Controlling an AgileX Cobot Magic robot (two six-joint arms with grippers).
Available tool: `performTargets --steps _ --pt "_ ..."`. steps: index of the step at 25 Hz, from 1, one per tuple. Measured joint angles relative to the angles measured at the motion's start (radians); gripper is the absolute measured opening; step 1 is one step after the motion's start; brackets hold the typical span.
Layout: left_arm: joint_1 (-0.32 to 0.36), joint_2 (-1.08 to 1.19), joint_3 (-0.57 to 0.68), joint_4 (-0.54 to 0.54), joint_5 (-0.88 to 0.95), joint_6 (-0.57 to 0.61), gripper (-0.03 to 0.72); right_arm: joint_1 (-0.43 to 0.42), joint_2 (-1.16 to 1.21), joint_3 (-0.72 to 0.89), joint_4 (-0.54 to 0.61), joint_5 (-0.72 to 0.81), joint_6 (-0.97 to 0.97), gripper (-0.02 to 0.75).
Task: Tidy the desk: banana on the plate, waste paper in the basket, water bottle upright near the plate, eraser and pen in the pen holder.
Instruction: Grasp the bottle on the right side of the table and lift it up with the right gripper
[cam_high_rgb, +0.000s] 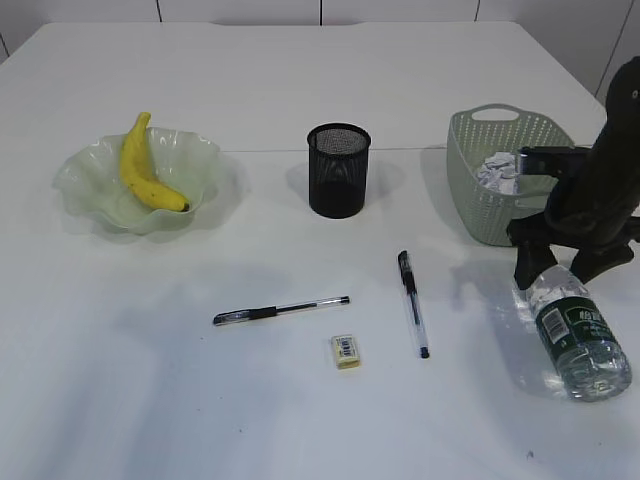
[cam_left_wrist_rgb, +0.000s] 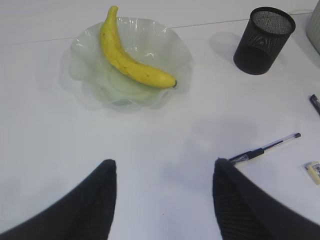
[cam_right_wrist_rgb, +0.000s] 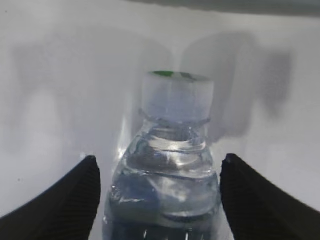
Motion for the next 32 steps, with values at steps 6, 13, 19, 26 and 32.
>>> performTargets --steps 6,13,19,26,32 --pt "0.000 0.000 0.000 0.000 -0.002 0.000 0.424 0.000 0.030 0.000 -0.002 -0.002 0.000 0.555" --pt "0.000 0.000 0.000 0.000 -0.010 0.000 0.424 0.000 0.030 0.000 -0.002 -0.002 0.005 0.501" --pt "0.000 0.000 0.000 0.000 -0.011 0.000 0.424 0.000 0.030 0.000 -0.002 0.002 0.005 0.411" --pt "0.000 0.000 0.000 0.000 -0.011 0.000 0.424 0.000 0.026 0.000 0.000 0.019 0.005 0.410" --pt "0.000 0.000 0.000 0.000 -0.011 0.000 0.424 0.000 -0.015 0.000 0.006 0.050 0.005 0.409"
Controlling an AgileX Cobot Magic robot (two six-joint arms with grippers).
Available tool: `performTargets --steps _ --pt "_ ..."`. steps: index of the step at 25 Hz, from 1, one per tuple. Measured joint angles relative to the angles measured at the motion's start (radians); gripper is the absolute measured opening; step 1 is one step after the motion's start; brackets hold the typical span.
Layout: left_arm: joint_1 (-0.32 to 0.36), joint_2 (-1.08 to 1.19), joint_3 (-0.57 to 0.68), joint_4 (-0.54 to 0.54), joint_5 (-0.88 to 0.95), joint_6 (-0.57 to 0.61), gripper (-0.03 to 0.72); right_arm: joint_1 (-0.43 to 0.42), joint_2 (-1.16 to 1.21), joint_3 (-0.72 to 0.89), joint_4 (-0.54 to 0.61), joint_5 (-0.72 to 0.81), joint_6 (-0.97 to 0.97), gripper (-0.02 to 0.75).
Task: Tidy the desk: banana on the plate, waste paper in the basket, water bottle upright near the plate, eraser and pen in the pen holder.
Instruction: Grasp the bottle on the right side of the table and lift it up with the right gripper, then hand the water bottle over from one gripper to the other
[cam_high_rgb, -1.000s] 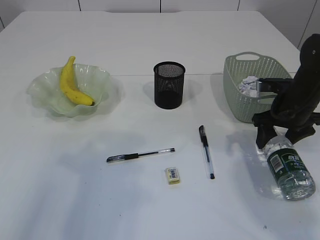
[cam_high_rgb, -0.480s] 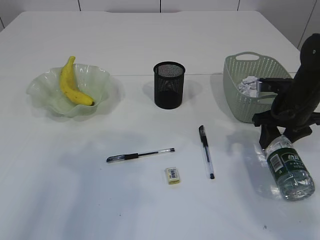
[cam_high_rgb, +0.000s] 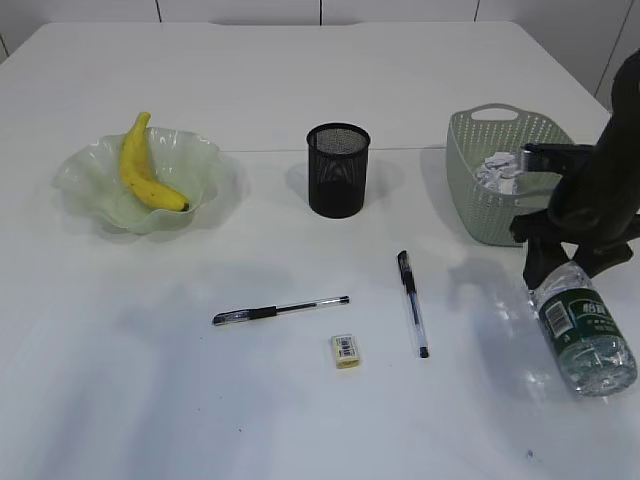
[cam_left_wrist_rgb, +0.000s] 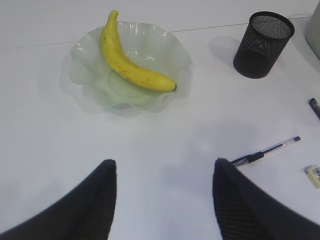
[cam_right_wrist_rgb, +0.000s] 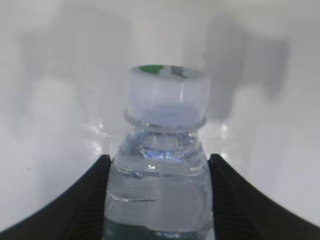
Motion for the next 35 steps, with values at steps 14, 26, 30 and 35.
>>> performTargets --steps 14,26,30,35 --pt "0.000 0.000 0.000 0.000 0.002 0.000 0.424 0.000 -0.207 0.006 0.002 0.101 0.000 0.407" --pt "0.000 0.000 0.000 0.000 0.044 0.000 0.424 0.002 -0.523 0.146 0.018 0.117 0.000 0.405" --pt "0.000 0.000 0.000 -0.004 0.047 0.000 0.424 0.006 -0.646 0.218 0.028 0.112 0.000 0.404" --pt "0.000 0.000 0.000 -0.007 0.048 0.000 0.424 0.038 -0.775 0.302 0.028 0.087 -0.003 0.404"
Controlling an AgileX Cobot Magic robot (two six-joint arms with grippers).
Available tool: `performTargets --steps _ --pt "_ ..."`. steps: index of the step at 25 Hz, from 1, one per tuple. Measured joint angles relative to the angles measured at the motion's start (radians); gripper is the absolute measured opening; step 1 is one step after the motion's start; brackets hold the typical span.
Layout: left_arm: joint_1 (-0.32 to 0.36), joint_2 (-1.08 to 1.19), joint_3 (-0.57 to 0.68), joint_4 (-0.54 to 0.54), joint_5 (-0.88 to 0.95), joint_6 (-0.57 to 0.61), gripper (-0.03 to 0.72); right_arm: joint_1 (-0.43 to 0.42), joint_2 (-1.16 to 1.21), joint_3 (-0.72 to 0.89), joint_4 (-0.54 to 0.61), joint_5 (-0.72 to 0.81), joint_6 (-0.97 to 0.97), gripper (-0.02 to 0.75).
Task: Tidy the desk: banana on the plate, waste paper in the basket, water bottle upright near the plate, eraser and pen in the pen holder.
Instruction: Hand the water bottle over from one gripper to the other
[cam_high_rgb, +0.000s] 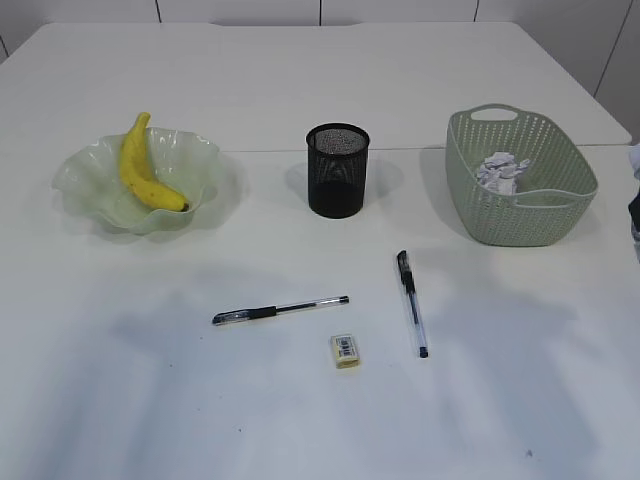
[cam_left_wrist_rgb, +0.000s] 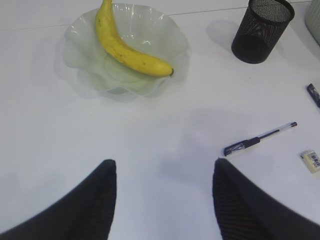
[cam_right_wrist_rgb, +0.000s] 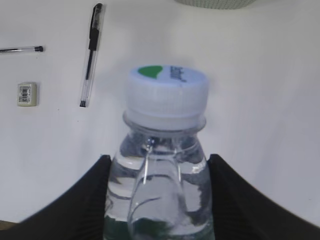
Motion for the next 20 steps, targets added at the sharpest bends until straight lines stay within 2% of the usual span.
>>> performTargets --steps 4,11,20 --pt "0.000 0.000 0.000 -0.017 0.002 0.000 0.424 0.026 -0.059 0.042 0.009 -0.010 -0.021 0.404" --pt "0.000 0.000 0.000 -0.021 0.002 -0.001 0.429 0.031 -0.157 0.106 0.105 -0.091 -0.102 0.403" --pt "0.000 0.000 0.000 -0.021 -0.027 -0.001 0.425 0.031 -0.168 0.117 0.158 -0.164 -0.174 0.403"
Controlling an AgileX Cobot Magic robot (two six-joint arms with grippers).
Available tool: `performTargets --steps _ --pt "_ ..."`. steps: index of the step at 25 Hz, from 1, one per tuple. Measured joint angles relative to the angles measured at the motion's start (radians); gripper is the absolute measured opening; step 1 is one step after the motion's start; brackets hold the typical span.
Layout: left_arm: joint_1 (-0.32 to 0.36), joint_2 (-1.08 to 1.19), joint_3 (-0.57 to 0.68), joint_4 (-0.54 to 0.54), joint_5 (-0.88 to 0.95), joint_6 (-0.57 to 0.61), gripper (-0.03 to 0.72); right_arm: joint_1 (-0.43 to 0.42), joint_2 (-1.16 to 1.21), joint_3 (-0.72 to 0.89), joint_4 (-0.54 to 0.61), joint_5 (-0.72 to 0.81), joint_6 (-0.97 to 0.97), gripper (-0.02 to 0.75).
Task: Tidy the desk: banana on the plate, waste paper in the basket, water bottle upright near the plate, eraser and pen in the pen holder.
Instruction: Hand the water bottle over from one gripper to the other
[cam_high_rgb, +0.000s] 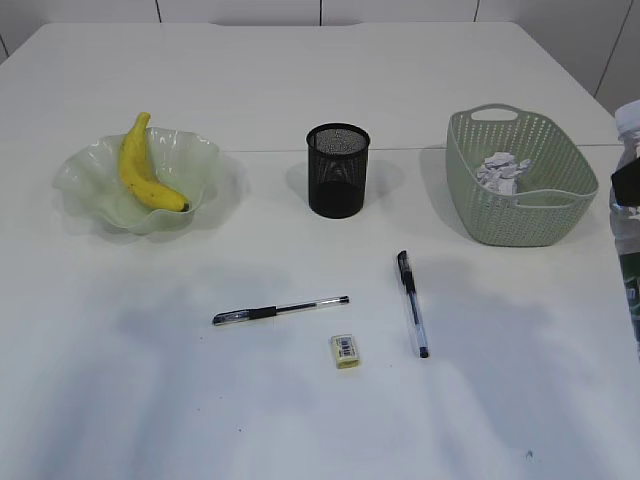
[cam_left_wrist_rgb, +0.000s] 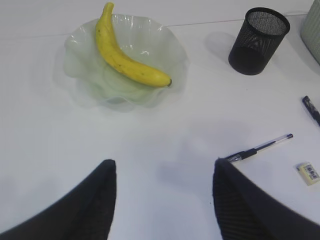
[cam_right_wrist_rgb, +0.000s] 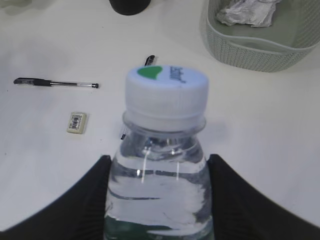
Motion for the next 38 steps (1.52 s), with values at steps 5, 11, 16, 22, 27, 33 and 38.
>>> performTargets --steps 5,11,16,22,27,33,38 --pt "0.000 0.000 0.000 0.000 -0.037 0.000 0.425 0.000 0.000 0.000 0.004 -0.020 -0.046 0.403" --pt "0.000 0.000 0.000 0.000 -0.045 0.000 0.425 0.000 0.018 0.000 0.096 -0.074 -0.193 0.402" --pt "0.000 0.000 0.000 0.007 -0.045 0.000 0.424 0.000 0.056 0.001 0.293 -0.132 -0.389 0.402" --pt "0.000 0.000 0.000 0.027 -0.046 0.000 0.424 0.000 0.068 0.001 0.523 -0.172 -0.625 0.402" --pt "-0.012 0.000 0.000 0.029 -0.056 0.000 0.424 0.000 0.068 0.001 0.669 -0.180 -0.771 0.402" --pt "-0.059 0.000 0.000 0.031 -0.072 0.000 0.424 0.000 0.070 0.001 0.809 -0.190 -0.901 0.401" --pt "-0.067 0.000 0.000 0.029 -0.080 0.000 0.424 0.000 0.072 0.001 0.961 -0.173 -1.036 0.401"
